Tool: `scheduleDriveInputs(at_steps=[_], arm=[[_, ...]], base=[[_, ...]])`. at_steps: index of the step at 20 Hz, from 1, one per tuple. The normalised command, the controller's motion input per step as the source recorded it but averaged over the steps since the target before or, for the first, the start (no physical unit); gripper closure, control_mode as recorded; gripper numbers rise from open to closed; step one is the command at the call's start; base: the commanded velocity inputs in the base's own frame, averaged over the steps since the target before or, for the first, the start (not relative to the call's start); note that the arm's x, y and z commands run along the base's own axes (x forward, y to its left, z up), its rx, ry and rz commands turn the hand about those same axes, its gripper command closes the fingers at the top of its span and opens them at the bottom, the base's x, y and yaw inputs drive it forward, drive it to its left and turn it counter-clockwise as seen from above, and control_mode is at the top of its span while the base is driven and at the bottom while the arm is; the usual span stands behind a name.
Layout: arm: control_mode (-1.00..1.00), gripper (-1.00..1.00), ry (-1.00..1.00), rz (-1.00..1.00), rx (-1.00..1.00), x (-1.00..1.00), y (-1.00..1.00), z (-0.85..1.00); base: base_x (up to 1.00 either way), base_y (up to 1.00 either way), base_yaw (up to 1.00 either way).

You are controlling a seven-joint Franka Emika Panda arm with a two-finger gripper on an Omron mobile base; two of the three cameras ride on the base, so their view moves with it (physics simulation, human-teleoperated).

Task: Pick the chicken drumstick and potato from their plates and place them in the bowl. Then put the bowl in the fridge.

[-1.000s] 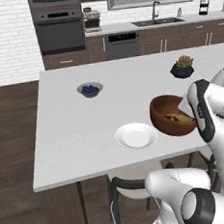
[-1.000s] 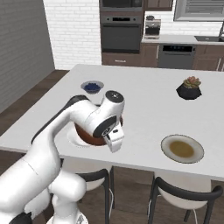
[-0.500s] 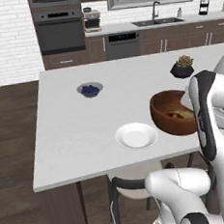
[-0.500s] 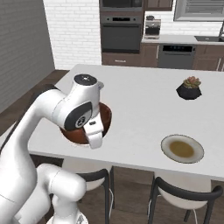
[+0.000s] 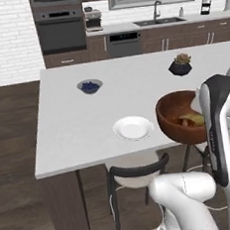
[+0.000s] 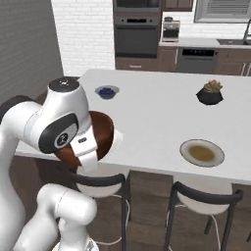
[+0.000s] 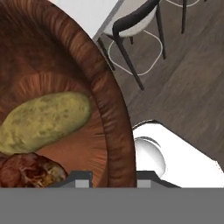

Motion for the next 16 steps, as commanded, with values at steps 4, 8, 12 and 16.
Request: scheduleDriveInputs(at_steps=[4, 8, 12, 16], arm=[[1.00, 1.00, 0.00, 0.00, 0.00, 0.00, 0.00, 0.00], [1.00, 1.00, 0.00, 0.00, 0.00, 0.00, 0.00, 0.00], [1.00, 1.00, 0.00, 0.00, 0.00, 0.00, 0.00, 0.00], [1.00, 1.00, 0.00, 0.00, 0.00, 0.00, 0.00, 0.00]], base=[[-0.66, -0.54, -0.03], [-0.25, -0.78, -0.14], [-0.22, -1.00, -0.16], [-0.04, -0.95, -0.26]])
